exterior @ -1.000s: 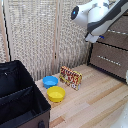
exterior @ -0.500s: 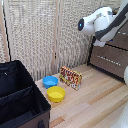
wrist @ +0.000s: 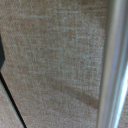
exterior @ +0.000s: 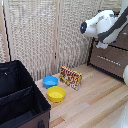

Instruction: Locate and clasp the grip of the topmost drawer. Steadily and circumspectly yank the drawer open. Discover and seize the nutrition bar using your clamp. Deposit the nutrition bar in the accessible drawer. Unclench the nutrition bar.

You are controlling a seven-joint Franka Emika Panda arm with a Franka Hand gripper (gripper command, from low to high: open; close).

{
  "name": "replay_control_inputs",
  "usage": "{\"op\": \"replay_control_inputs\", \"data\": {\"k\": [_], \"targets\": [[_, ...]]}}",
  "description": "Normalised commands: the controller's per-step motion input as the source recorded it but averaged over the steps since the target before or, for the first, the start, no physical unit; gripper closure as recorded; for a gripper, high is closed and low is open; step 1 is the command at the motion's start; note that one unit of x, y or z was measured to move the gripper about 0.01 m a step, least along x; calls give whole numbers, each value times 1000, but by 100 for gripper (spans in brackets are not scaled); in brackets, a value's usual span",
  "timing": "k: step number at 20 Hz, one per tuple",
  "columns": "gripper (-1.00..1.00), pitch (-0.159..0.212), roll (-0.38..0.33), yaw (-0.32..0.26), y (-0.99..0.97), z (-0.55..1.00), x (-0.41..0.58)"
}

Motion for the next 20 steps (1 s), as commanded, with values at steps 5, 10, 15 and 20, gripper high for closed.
{"op": "replay_control_inputs", "data": {"k": [5, 10, 15, 20], "targets": [[100, 0, 0, 0, -32, 63, -113], [100, 0, -31, 0, 0, 213, -201], [100, 1, -25, 0, -19, 307, -161], [100, 27, 121, 3, 200, 31, -25]]}}
